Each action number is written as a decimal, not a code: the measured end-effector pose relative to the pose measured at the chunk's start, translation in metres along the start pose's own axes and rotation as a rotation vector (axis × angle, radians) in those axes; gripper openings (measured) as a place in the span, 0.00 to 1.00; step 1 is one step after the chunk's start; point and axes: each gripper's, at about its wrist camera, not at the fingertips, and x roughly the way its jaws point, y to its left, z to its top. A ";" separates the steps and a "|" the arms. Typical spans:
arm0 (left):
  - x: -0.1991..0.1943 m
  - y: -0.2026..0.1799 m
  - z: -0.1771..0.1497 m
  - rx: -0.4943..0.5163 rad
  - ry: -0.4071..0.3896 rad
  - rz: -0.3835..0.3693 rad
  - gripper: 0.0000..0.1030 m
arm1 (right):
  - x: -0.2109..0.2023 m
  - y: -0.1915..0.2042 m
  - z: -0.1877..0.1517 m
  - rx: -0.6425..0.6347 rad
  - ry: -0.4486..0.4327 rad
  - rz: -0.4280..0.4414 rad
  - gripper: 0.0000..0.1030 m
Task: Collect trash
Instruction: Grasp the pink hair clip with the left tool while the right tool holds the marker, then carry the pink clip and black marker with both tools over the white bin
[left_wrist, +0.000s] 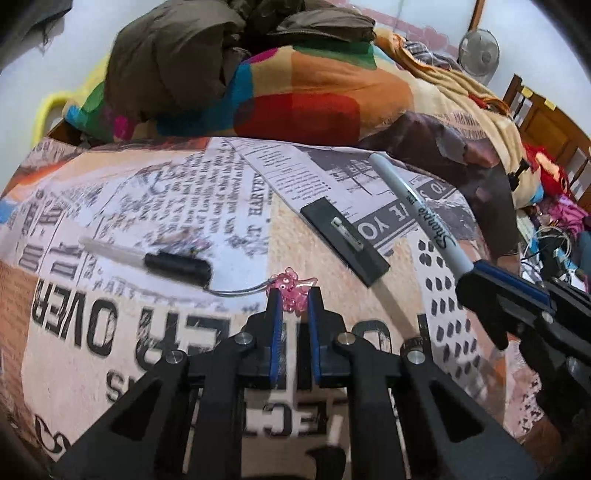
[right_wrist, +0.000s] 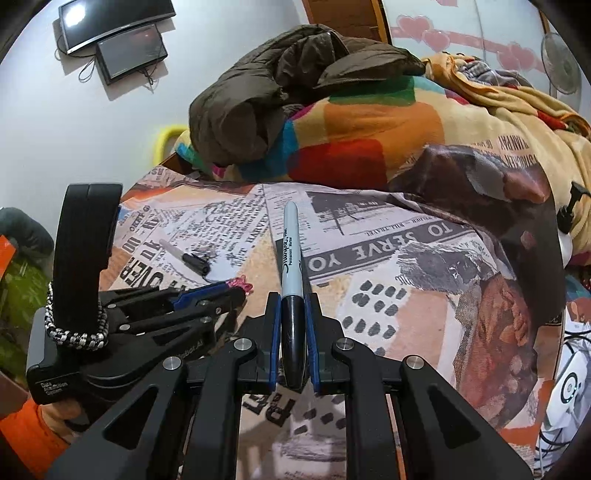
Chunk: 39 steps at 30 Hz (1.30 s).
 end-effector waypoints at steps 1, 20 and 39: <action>-0.005 0.003 -0.003 -0.011 -0.002 -0.013 0.12 | 0.000 0.000 0.000 0.000 0.000 0.000 0.11; -0.175 0.066 -0.014 -0.104 -0.225 -0.024 0.12 | -0.066 0.080 0.026 -0.059 -0.091 0.047 0.11; -0.299 0.145 -0.083 -0.170 -0.317 0.123 0.12 | -0.098 0.203 0.006 -0.164 -0.072 0.200 0.11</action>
